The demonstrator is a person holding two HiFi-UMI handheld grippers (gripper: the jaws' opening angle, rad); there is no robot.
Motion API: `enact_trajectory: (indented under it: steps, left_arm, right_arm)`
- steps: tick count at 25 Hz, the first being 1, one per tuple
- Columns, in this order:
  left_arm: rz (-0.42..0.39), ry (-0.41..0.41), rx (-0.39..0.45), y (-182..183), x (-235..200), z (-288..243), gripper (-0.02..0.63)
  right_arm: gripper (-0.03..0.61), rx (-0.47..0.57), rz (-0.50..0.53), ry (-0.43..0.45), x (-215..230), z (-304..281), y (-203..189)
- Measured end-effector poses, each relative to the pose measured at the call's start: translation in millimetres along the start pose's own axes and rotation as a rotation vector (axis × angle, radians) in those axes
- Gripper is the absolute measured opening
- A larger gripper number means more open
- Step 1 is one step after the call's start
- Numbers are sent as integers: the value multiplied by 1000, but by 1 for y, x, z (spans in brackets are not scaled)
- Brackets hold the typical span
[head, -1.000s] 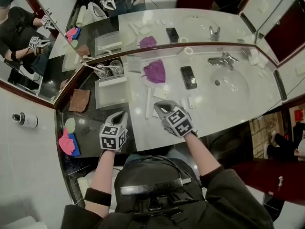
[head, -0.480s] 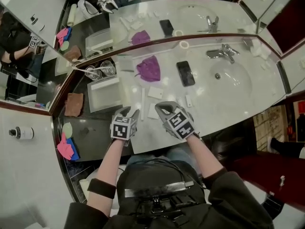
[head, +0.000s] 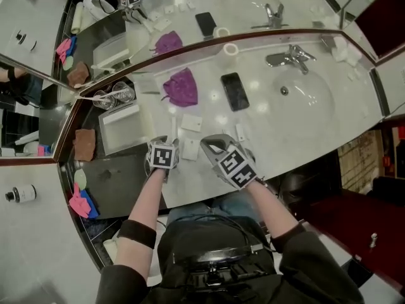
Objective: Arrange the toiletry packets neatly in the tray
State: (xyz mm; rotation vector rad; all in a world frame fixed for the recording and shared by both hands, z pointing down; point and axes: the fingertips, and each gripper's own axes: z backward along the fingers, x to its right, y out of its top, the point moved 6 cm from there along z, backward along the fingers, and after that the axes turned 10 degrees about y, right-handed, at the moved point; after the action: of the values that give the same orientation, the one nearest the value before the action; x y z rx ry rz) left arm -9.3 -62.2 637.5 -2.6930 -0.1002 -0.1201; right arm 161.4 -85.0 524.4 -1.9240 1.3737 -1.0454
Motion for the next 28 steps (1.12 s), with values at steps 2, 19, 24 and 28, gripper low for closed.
enact_trajectory:
  steps: [2, 19, 24, 28]
  left_arm:
    - [-7, 15, -24, -1, 1, -9, 167]
    - [-23, 9, -93, 9, 10, -35, 60]
    - [-28, -9, -24, 18, 9, -17, 60]
    - [-24, -34, 85, 30, 8, 21, 60]
  right_arm:
    - [2, -3, -9, 1, 7, 5, -6]
    - [2, -11, -43, 0, 26, 16, -24]
    - [2, -3, -38, -2, 24, 13, -18]
    - [2, 4, -28, -4, 19, 9, -7]
